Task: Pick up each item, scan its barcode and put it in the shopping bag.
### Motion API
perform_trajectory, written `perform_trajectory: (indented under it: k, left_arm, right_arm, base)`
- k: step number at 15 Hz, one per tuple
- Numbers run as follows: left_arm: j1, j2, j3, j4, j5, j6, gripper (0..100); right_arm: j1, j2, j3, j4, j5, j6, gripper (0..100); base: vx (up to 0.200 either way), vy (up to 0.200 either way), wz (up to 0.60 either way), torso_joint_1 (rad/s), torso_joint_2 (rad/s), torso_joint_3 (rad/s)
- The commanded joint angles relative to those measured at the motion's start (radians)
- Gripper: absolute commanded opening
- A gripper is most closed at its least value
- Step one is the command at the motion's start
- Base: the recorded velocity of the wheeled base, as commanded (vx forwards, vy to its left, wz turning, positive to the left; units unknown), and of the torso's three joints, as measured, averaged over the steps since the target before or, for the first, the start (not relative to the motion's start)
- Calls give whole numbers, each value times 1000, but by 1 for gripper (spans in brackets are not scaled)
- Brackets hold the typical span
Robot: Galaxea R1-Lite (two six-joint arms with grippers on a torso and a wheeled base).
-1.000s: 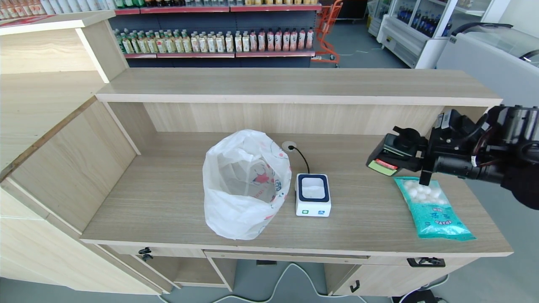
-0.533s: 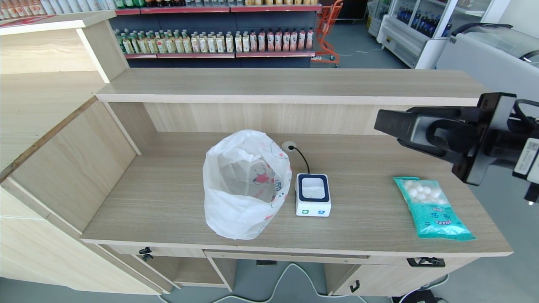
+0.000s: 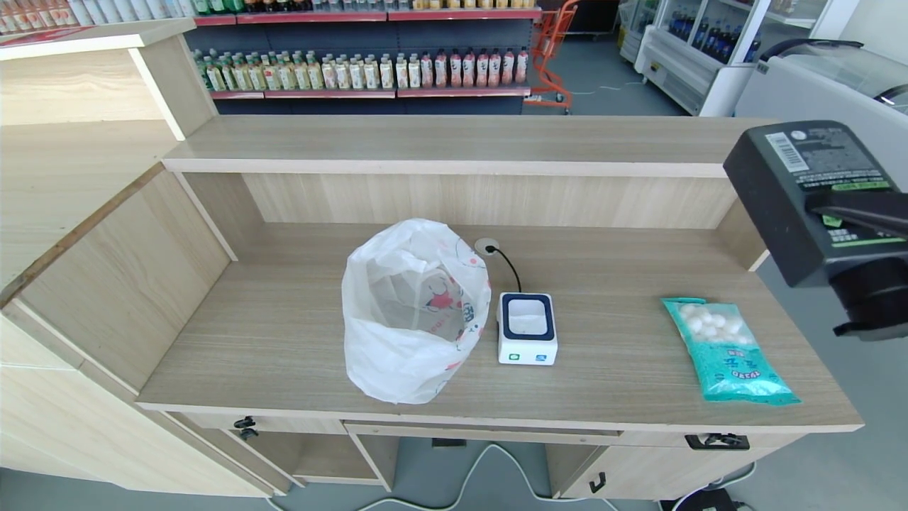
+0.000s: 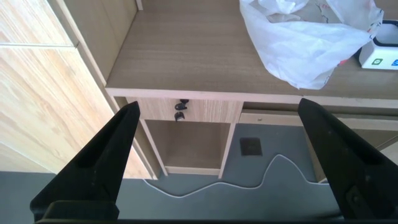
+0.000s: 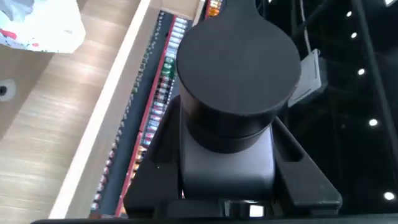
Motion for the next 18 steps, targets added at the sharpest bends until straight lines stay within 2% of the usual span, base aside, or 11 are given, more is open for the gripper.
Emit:
perform_trajectory:
  k: [1,5,8,13,18]
  left_arm:
    - [0,0,0,0,0,-1,100]
    - [0,0,0,0,0,-1,100]
    - [0,0,0,0,0,-1,100]
    - [0,0,0,0,0,1,100]
    - [0,0,0,0,0,-1,100]
  right_arm:
    - [8,-114,80,9,-12,-98,0]
    - [12,-165,161,9,-19,-190,0]
    - [31,-155,172,9,-38,-244,0]
    - [198,-145,167,18,-79,-373,0]
    - [229,-139,172,79,-88,-442,0]
  base:
    - [0,0,0,0,0,0]
    - [0,0,0,0,0,0]
    - [0,0,0,0,0,0]
    - [0,0,0,0,0,0]
    - [0,0,0,0,0,0]
